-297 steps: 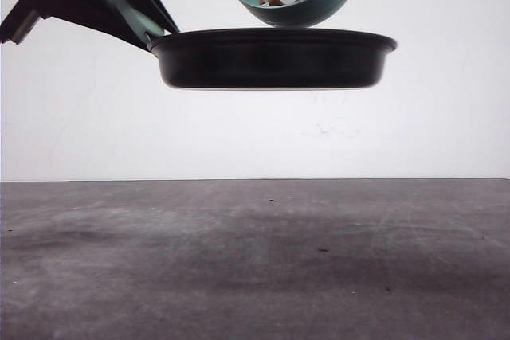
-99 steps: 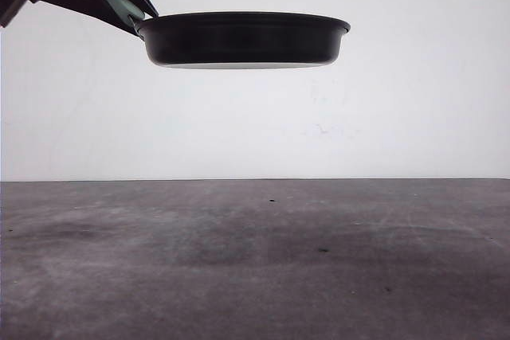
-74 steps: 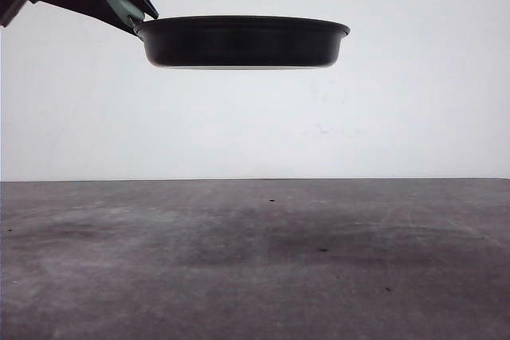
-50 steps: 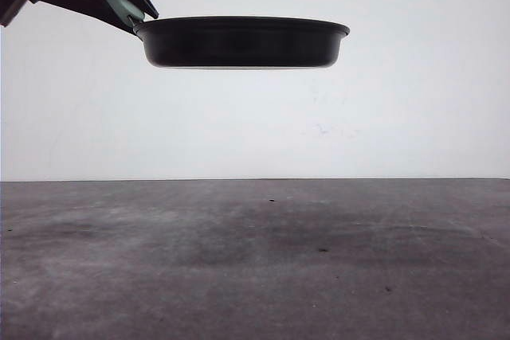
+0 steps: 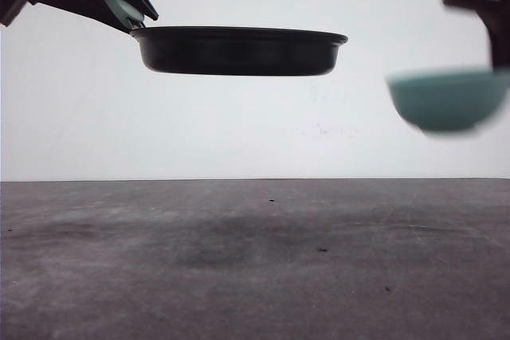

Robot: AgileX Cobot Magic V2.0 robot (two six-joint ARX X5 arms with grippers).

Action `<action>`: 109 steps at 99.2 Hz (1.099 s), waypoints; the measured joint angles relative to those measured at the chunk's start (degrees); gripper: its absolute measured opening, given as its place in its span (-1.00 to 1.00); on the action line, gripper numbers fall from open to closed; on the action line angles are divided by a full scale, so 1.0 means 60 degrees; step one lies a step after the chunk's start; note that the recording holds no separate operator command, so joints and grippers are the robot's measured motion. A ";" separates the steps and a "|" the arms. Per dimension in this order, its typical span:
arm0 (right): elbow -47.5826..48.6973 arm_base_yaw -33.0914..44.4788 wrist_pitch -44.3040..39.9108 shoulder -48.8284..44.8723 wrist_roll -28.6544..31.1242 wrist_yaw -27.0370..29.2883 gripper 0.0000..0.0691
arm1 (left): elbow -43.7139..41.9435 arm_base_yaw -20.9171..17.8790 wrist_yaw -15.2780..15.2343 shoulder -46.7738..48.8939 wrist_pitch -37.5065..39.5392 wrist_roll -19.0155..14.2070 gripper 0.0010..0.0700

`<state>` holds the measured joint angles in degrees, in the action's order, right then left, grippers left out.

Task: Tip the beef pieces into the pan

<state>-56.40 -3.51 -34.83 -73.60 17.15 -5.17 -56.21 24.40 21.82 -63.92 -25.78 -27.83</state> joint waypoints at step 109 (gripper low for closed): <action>0.1585 -0.0310 0.0809 0.1869 0.0015 -0.0740 0.77 | 0.0000 0.0007 -0.0011 -0.0812 0.0375 0.0018 -0.85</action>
<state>-46.89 -5.37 -29.98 -62.39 17.23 -9.61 -56.21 24.45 21.76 -68.79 -23.53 -27.73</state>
